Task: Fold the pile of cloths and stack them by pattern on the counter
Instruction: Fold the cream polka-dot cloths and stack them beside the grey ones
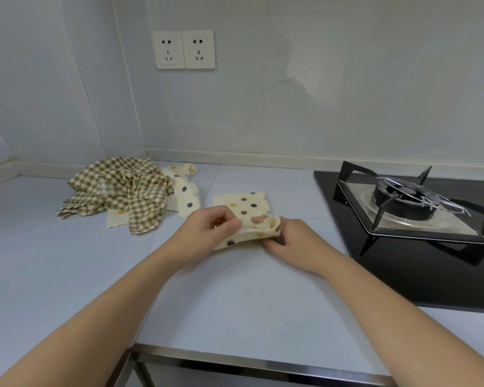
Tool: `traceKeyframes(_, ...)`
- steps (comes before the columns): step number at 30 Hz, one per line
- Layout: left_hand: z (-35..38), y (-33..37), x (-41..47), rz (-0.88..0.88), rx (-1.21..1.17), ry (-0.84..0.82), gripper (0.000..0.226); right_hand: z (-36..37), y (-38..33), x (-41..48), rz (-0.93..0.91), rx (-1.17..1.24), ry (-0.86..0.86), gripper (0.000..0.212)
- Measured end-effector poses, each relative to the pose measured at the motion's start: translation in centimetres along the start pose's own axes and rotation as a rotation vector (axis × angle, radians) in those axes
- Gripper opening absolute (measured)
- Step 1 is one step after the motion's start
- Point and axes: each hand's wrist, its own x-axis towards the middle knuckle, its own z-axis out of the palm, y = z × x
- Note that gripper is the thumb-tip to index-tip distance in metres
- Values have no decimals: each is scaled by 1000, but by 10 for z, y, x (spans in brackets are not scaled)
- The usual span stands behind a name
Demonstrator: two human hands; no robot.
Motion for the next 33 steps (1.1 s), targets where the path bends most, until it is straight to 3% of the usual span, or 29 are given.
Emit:
traceKeyframes(2,-6,-4,0,-12,-23,102,21,2,0,-1,-1,124,31,41)
traceKeyframes(4,-21,-16,-3,13,251,188,26,1,3,-2,-2,169,57,43)
traceKeyframes(6,-33,-28,-7,63,546,27,47,-2,4,-2,1,230,94,42)
traceKeyframes(8,-30,-31,-8,103,633,-128,61,-2,2,-3,15,293,117,40)
traceKeyframes(12,-5,-29,-2,249,729,-35,64,-3,-3,-3,35,411,142,47)
traceKeyframes(15,3,-27,-4,235,679,22,58,-4,-6,-2,60,459,166,45)
traceKeyframes(18,6,-29,-4,219,650,45,58,-5,-9,-2,136,478,192,28)
traceKeyframes(22,9,-35,-1,199,665,106,55,-4,-9,0,206,455,246,43)
traceKeyframes(26,6,-33,0,171,639,72,24,-3,-11,1,212,445,239,37)
traceKeyframes(27,6,-29,0,124,560,67,23,-4,-11,1,212,461,251,36)
traceKeyframes(30,4,-13,1,-126,213,122,49,-6,-14,2,236,550,323,37)
traceKeyframes(33,7,-7,8,-286,102,144,40,-7,-17,3,309,494,345,37)
